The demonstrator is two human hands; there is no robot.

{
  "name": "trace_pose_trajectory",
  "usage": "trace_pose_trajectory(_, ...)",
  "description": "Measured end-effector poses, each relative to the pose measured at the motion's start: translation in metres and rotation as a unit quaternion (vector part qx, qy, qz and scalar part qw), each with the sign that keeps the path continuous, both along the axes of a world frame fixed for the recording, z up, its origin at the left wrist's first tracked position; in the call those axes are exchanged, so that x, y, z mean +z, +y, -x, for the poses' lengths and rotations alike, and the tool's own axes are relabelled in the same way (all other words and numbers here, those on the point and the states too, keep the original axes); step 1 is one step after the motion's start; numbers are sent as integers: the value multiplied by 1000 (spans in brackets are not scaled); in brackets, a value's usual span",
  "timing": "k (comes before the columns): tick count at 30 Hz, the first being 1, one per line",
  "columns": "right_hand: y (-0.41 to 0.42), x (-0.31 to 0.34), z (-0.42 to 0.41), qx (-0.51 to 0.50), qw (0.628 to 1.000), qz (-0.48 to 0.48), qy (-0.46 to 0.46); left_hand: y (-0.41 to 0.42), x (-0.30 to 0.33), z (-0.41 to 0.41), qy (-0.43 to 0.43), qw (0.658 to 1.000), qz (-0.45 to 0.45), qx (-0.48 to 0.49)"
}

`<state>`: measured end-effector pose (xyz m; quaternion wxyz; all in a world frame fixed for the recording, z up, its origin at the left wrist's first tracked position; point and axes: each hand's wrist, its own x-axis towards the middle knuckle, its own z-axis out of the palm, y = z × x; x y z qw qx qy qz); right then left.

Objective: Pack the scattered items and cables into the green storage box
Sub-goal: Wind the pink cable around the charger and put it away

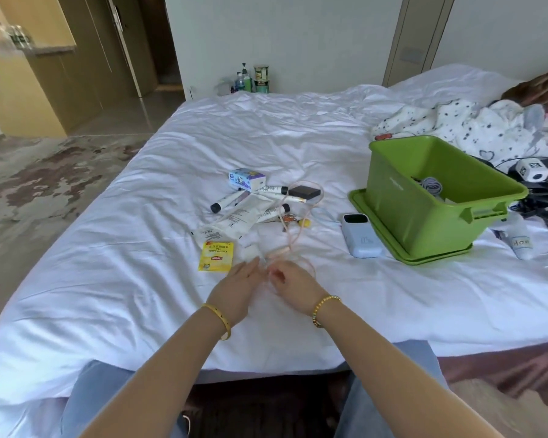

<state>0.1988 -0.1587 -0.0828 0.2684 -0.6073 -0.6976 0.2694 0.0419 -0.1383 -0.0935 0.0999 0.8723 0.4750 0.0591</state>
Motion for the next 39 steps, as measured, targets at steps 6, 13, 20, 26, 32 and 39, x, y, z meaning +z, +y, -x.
trace_pose_trajectory(6,-23,-23,9,10,996,60,-68,-15,-22,-2,-96,995,-4,2)
trace_pose_trajectory(13,-32,-10,13,10,994,63,92,-27,-21,7,-186,981,-37,47)
trace_pose_trajectory(20,-43,24,-5,78,927,144,337,-29,-4,2,-241,948,-180,105)
trace_pose_trajectory(26,-49,45,-16,111,872,156,451,-37,13,-5,-377,920,36,101)
trace_pose_trajectory(32,-58,70,-26,147,795,150,569,-53,47,-16,-510,836,194,67)
trace_pose_trajectory(39,-58,71,-32,10,861,59,505,-60,50,-16,-508,797,300,128)
